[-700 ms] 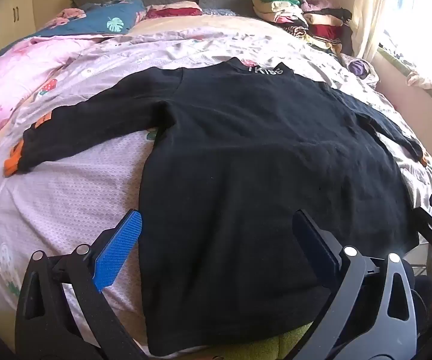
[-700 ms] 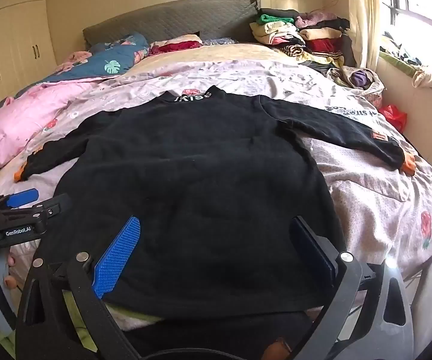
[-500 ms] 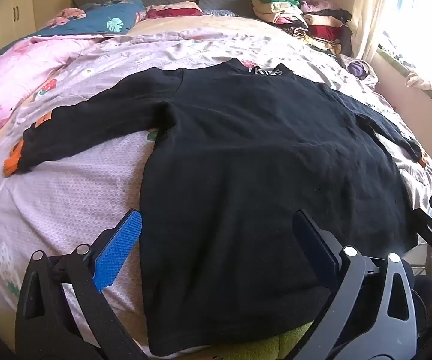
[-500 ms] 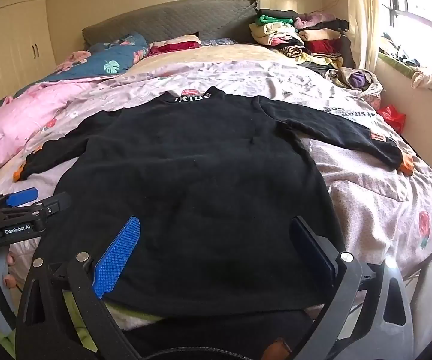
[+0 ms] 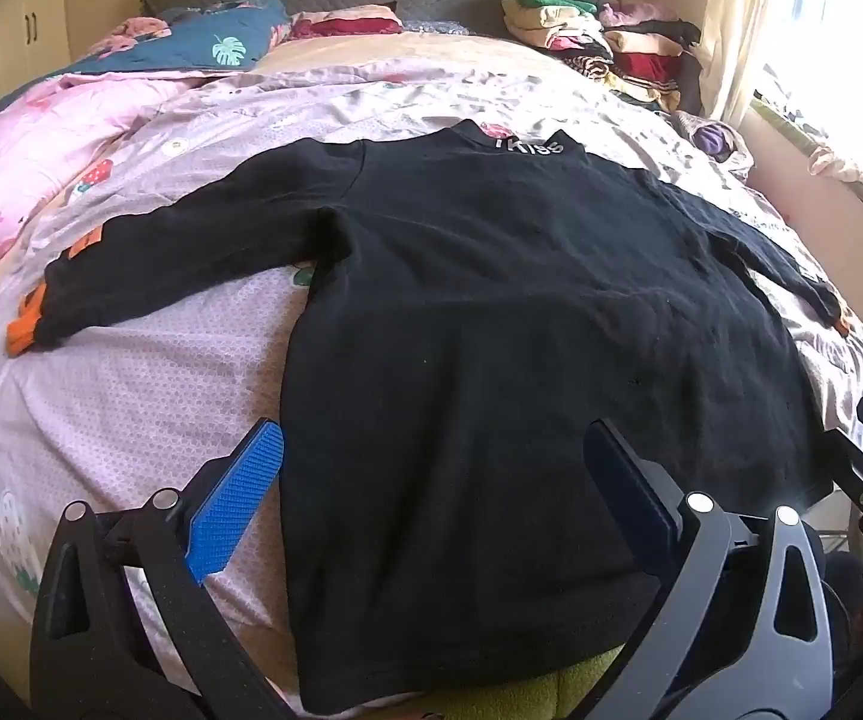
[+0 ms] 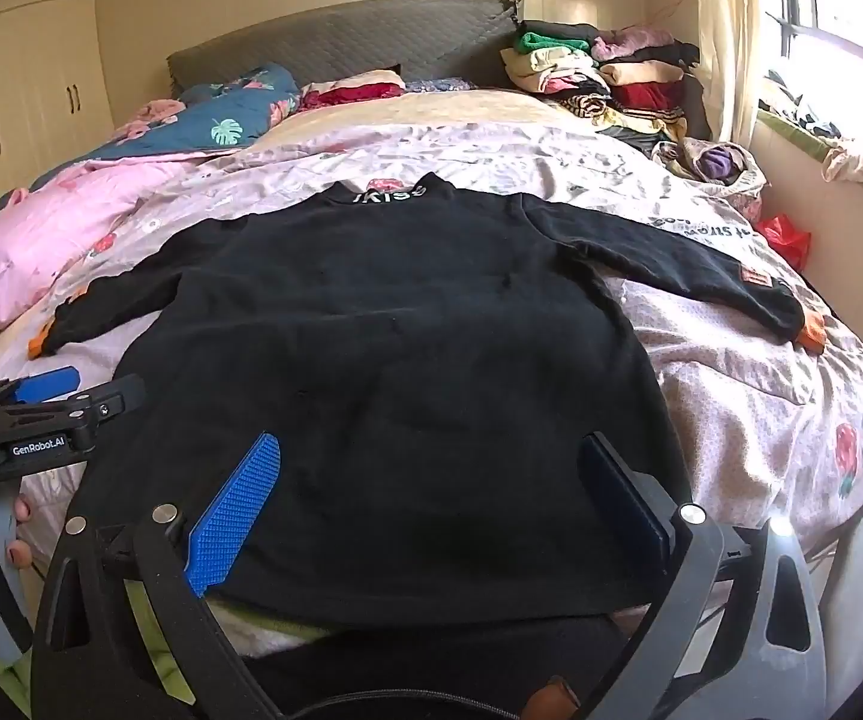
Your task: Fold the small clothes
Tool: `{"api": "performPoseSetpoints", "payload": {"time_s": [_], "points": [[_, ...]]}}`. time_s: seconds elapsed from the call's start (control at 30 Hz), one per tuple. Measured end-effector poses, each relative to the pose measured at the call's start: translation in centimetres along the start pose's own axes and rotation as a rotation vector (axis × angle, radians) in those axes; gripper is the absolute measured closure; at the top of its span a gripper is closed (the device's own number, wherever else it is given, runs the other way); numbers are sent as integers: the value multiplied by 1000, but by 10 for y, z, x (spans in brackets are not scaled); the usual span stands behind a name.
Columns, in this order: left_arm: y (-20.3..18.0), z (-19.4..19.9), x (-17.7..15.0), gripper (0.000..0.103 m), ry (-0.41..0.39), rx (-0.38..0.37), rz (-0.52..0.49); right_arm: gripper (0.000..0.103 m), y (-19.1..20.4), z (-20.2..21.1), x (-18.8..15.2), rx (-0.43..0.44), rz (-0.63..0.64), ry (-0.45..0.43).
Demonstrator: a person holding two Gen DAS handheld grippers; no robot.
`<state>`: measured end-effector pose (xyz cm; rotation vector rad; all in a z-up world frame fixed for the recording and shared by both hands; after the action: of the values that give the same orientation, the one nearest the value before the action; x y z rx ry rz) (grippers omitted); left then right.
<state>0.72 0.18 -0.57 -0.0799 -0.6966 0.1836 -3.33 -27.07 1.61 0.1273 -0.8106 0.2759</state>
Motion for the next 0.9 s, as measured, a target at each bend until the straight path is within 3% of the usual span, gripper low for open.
{"api": "performPoseSetpoints", "payload": {"time_s": [0.9], "points": [[-1, 0, 2, 9, 0, -3, -3, 4, 3, 3, 1, 1, 6, -9]]}}
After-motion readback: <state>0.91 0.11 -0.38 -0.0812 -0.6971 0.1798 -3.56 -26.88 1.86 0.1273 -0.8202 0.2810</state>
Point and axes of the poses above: each gripper's, at about its wrist camera, not at the fingertips, and z roughly against the way its jaws point, y to its left, x to its top, the point moved 1 cm from there along -z, roughly the way its jaws point, and after that the axes turned 5 degrees about z, right-handed, at the moved point
